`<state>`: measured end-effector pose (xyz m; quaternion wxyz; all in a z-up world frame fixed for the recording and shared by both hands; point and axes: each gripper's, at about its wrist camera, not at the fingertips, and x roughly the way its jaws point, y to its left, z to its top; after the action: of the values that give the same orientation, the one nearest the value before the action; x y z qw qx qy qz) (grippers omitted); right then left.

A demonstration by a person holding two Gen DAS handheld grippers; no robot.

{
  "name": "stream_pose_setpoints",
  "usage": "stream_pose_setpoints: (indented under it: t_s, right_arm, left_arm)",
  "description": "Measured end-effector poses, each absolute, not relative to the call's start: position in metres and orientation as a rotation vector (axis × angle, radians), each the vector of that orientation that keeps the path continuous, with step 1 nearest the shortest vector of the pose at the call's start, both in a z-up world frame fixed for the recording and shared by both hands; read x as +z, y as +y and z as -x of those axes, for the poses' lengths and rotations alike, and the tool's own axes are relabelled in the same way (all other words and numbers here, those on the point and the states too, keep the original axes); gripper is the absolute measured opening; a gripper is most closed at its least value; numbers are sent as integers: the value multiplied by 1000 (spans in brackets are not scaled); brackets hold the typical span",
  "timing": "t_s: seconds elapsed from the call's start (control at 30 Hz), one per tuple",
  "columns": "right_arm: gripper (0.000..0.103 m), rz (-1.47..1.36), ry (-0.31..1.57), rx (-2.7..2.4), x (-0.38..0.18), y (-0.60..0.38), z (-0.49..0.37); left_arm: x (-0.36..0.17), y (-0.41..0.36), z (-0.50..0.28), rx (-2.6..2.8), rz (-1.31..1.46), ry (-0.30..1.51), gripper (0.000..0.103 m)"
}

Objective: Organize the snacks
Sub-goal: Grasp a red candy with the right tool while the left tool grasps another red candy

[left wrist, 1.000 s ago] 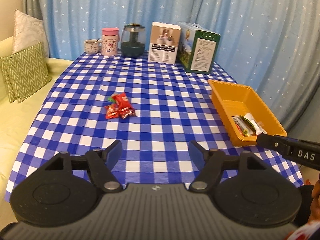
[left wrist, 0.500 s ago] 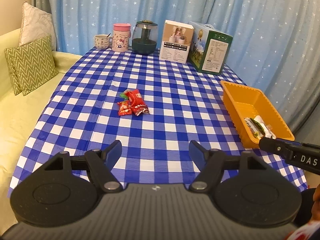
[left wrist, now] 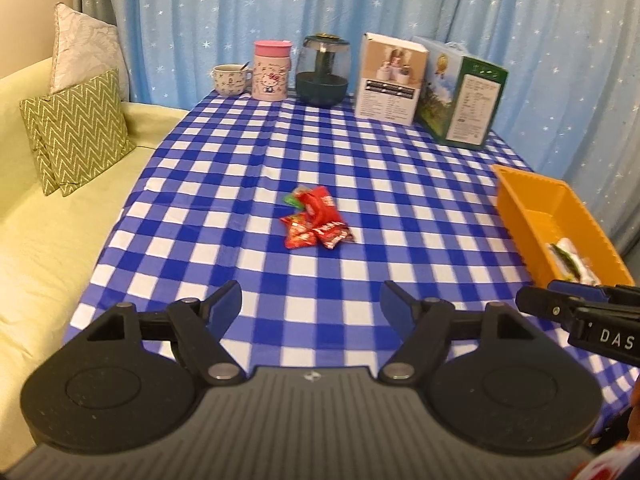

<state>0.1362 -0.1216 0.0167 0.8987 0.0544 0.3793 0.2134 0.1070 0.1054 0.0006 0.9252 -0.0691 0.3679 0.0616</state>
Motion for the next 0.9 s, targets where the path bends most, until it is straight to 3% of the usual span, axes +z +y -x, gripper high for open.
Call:
stream_pose_setpoints:
  t_s: [0.9]
  right_arm:
    - [45,-51,798,619,-64,-5,-255]
  left_arm:
    - [-69,182,-206,181,154,799,74]
